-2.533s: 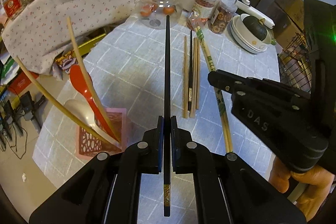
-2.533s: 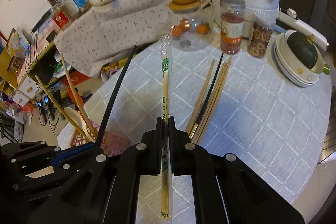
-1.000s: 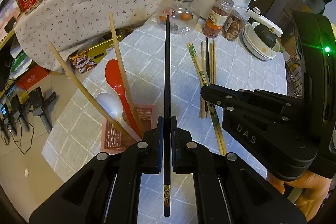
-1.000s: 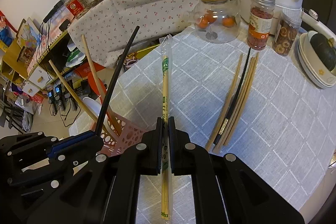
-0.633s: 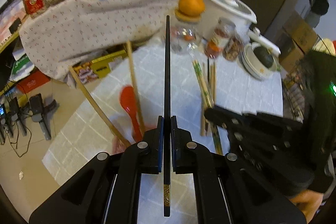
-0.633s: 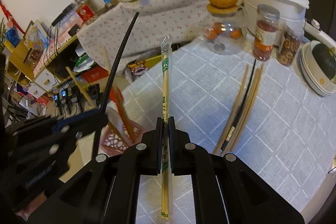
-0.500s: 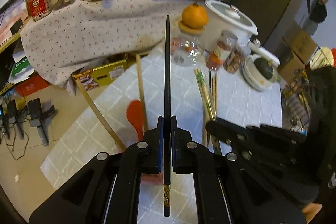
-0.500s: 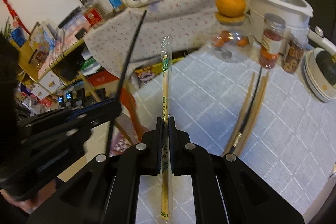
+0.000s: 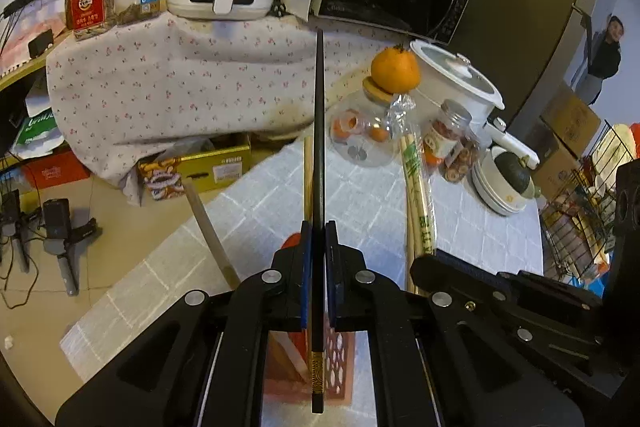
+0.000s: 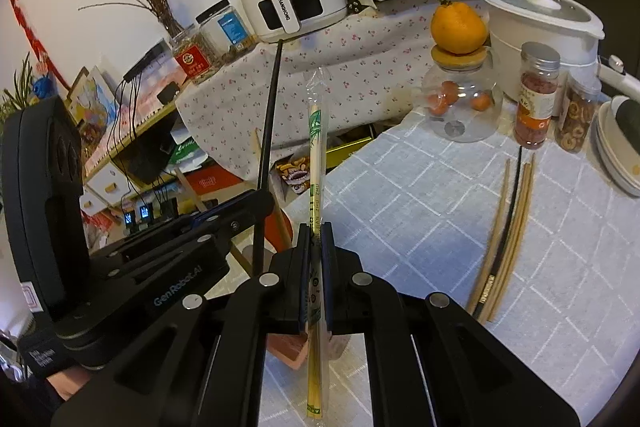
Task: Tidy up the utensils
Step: 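Lift the black chopstick and wrapped chopsticks and carry them toward the pink basket, then lower the black chopstick into the pink basket and open the left tool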
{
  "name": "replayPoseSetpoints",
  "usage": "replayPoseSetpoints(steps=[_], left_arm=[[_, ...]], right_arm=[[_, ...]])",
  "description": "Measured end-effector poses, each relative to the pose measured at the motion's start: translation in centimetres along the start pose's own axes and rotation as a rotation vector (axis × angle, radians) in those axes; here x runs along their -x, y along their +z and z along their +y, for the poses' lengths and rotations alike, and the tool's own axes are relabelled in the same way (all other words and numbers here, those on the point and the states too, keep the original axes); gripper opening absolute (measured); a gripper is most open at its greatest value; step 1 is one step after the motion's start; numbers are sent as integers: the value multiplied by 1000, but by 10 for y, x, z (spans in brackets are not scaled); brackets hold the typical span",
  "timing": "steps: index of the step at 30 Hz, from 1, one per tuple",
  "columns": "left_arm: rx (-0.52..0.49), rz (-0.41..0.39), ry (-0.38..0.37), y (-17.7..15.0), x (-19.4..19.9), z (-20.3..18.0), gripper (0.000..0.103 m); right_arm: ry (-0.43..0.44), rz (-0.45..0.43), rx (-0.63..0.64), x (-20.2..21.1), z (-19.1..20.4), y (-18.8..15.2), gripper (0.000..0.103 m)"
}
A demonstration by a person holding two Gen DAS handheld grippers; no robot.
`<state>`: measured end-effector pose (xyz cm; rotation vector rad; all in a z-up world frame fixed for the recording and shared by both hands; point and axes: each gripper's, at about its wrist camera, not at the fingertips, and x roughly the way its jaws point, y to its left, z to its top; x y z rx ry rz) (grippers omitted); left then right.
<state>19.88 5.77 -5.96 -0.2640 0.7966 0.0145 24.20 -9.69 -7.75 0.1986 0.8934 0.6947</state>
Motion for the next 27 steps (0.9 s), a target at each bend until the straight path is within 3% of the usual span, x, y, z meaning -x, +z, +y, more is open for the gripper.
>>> replayPoseSetpoints(steps=[4,10,27], left_arm=[[7,-30,-34,-4,1,1,5],[-10,-16,-11,-7,-4,-2,5],[-22,-97,19,-12,3,4,5]], right_arm=[[14,15,-23,-7,-3,-1,6],[18,15,-48,-13,-9,-3,6],[59,6,-77,-26,-10,-4,6]])
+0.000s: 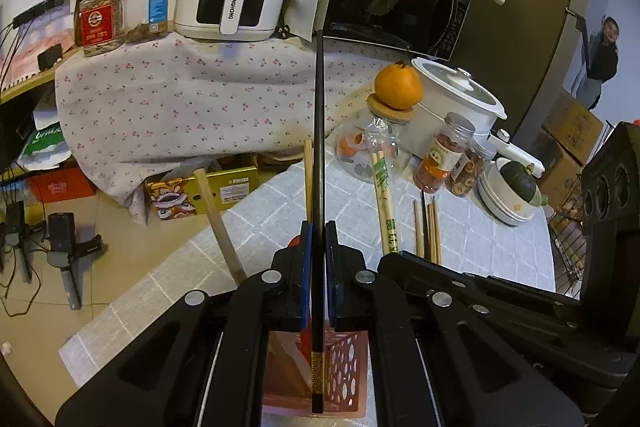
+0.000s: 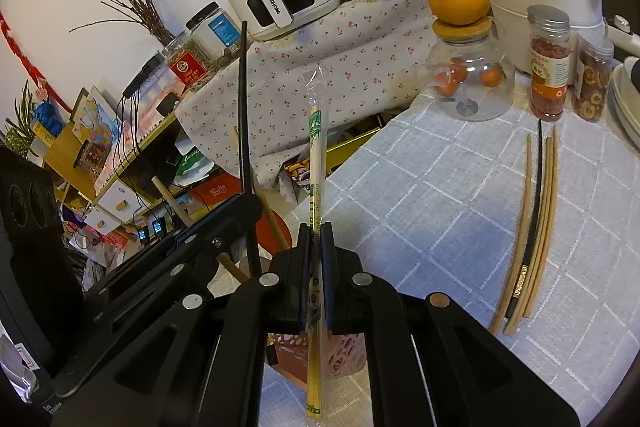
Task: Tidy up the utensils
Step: 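Lower the black chopstick into the pink basket and open the left tool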
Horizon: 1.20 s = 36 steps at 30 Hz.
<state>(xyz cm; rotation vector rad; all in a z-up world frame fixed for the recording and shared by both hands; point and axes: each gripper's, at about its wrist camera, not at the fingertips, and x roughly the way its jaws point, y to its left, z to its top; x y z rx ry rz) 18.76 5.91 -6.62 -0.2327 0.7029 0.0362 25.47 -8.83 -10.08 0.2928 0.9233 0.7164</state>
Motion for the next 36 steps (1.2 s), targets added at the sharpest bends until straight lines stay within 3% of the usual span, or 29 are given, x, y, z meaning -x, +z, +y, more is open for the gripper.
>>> replayPoseSetpoints(steps=[5,19,31,36], left_arm=[[3,-26,5,-4,0,3,5],[-3,9,39,-14,-4,5,5],[-36,13,62,-20,-1,5,5],[-49,64,68,-25,-5,4,6]], right_arm=[[0,6,-9,-4,-1,0,6],[9,8,-14,-11,-1,2,6],[18,-103,-76,-4,-9,3,6],[28,-125,-93,-11,-10,0,6]])
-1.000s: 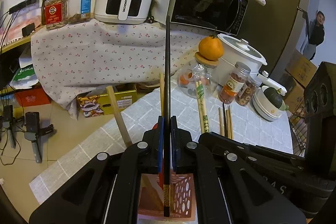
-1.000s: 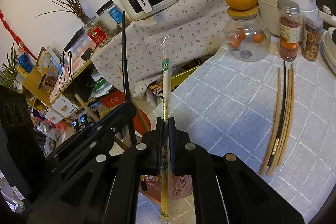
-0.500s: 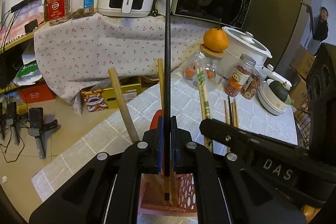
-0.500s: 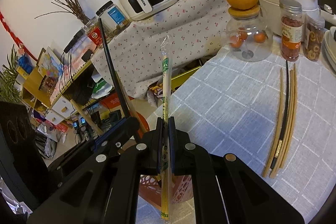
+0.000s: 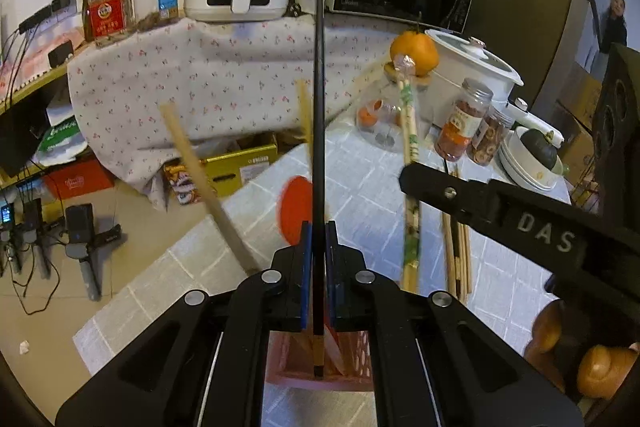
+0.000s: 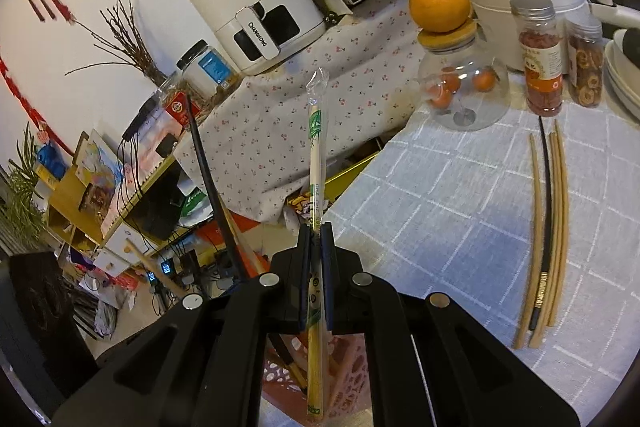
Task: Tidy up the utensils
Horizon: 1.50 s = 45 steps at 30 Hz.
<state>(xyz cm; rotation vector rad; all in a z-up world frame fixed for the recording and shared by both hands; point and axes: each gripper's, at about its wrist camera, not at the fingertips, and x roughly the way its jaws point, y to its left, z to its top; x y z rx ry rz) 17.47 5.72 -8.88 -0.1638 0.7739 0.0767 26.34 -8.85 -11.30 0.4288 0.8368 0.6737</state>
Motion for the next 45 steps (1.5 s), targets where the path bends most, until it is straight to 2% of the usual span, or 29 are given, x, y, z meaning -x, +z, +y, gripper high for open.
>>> replayPoseSetpoints(steps=[2,4,10,20,25,32,37,45], left_arm=[[2,6,-6,2,2,0,7],[7,9,-5,3,6,0,15],[12,30,2,9,11,0,23],[34,55,-21,13,12,4,23],[29,93,-35,16,10,3,23],[34,84,-46,25,17,9,23],[53,89,-52,28,13,14,23],[117,105,-102,38,7,23,23]], right_arm=[[-3,-1,6,-2,1,-1,6],[-2,-1,6,-4,1,-1,6],[-1,-7,22,-4,3,-1,6],[-3,-53,38,2,5,1,6],[-1,-82,49,4,8,-1,6],[-6,-190,71,10,13,-6,6],[-44,-277,138,13,17,-18,6],[-66,-298,230,16,29,-32,6]])
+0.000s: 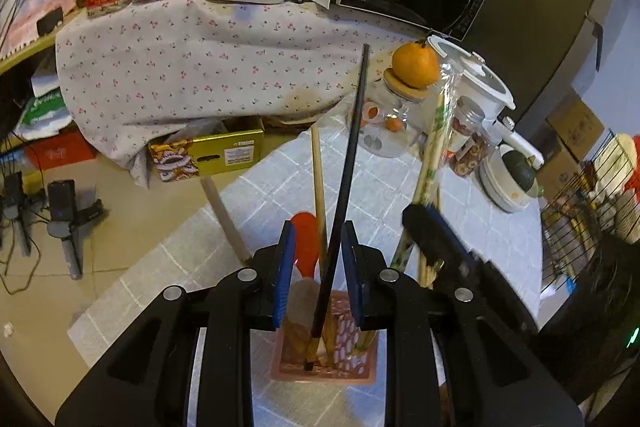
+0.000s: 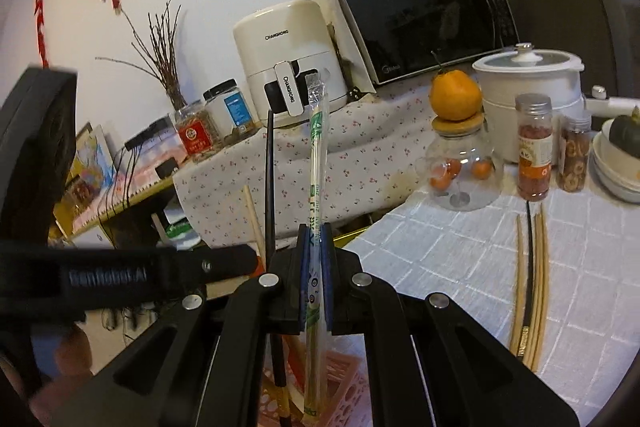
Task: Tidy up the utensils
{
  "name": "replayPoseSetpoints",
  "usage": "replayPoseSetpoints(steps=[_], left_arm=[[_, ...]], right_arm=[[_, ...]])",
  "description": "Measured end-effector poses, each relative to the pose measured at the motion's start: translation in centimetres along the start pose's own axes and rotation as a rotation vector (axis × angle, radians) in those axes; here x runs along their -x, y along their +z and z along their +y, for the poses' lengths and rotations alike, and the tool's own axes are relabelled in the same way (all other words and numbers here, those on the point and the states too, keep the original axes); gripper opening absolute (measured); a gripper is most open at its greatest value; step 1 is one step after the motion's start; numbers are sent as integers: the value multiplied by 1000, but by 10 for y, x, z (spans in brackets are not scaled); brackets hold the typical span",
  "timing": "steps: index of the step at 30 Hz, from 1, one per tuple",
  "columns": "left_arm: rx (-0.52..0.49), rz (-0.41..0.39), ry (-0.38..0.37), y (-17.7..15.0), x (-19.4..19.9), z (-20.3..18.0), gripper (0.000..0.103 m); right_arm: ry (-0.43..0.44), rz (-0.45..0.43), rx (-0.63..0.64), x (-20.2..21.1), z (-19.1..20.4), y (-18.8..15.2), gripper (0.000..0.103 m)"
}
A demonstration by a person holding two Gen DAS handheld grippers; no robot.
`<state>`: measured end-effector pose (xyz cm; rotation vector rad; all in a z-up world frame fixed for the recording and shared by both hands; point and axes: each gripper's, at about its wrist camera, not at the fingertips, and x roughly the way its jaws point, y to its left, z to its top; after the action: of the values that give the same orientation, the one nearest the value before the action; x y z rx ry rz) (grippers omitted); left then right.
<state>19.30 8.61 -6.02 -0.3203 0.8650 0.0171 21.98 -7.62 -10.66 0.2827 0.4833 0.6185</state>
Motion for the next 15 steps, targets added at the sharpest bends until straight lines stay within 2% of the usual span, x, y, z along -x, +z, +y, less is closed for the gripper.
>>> replayPoseSetpoints(steps=[8,10,15], left_arm=[[11,-22,-20,3,9,1,23],[19,-34,-23,8,10,2,30],[13,-51,-27,15,10,-3,32]], right_arm=[[-9,31,40,4,-1,-14,7],[-2,47,59,5,1,-15,7],[13,145,129,2,6,-22,9]])
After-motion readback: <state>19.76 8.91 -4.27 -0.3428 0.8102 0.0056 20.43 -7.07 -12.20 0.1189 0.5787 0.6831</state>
